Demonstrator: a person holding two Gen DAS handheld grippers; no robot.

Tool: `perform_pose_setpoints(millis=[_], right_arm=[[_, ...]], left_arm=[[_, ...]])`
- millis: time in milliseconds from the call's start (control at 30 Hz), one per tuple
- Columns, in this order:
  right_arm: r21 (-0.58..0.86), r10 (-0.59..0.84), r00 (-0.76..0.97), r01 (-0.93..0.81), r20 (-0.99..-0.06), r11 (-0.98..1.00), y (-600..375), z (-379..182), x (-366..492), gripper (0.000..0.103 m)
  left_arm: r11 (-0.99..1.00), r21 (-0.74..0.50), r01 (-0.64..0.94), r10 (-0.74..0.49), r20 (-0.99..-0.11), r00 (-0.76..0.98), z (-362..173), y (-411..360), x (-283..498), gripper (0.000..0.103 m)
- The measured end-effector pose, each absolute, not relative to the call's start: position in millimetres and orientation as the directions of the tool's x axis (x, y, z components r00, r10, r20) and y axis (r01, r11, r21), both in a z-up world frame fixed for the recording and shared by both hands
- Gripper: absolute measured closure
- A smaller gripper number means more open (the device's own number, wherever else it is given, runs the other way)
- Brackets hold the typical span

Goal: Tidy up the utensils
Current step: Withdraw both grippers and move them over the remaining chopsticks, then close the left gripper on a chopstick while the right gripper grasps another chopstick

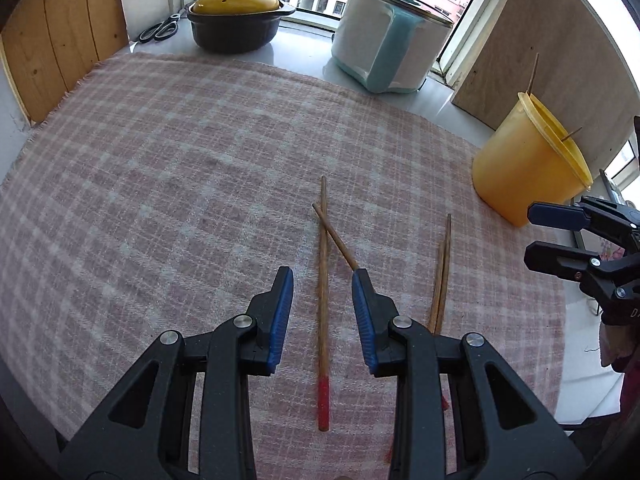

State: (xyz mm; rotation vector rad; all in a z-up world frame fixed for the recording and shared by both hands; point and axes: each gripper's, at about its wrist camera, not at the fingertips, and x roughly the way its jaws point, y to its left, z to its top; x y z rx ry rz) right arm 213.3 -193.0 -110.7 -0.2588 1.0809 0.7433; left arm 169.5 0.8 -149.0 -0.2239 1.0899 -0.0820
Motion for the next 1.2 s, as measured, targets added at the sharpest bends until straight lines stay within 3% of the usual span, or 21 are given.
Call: perform_pose_setpoints(millis=[200, 433, 700, 933, 1200], right_arm=[[0.237, 0.433, 0.14, -0.669, -0.89, 0.704, -160.9, -143.5, 220.2, 0.048], [0.275, 0.408, 0.041, -0.678, -0.912, 0.681, -128.4, -178.6, 220.7, 0.071], [0.309, 0.397, -0.021, -0.666, -0.918, 0.679, -111.5, -196.6, 223.9, 0.078], [0.291, 0.366, -0.027, -0.661, -0.93, 0.692, -103.4, -206.6, 225.4, 0.093], [0.359, 0.416, -0.047, -0.599, -0.908, 0.716, -121.3, -204.1, 233.7, 0.096]], left_arm=[[0.968, -0.243, -0.066, -0.189, -0.874, 0.447, -161.1, 9.0, 162.9, 0.08], [0.964, -0.253, -0.085, -0.192, -0.879, 0.437, -167.8, 17.3, 160.5, 0.082], [0.962, -0.262, -0.082, -0.204, -0.884, 0.421, -176.6, 15.0, 164.8, 0.082], [0.967, -0.25, -0.057, -0.207, -0.89, 0.406, -181.7, 4.5, 174.1, 0.082], [0.975, -0.221, -0.037, -0.19, -0.904, 0.384, -190.7, -3.9, 185.4, 0.082]])
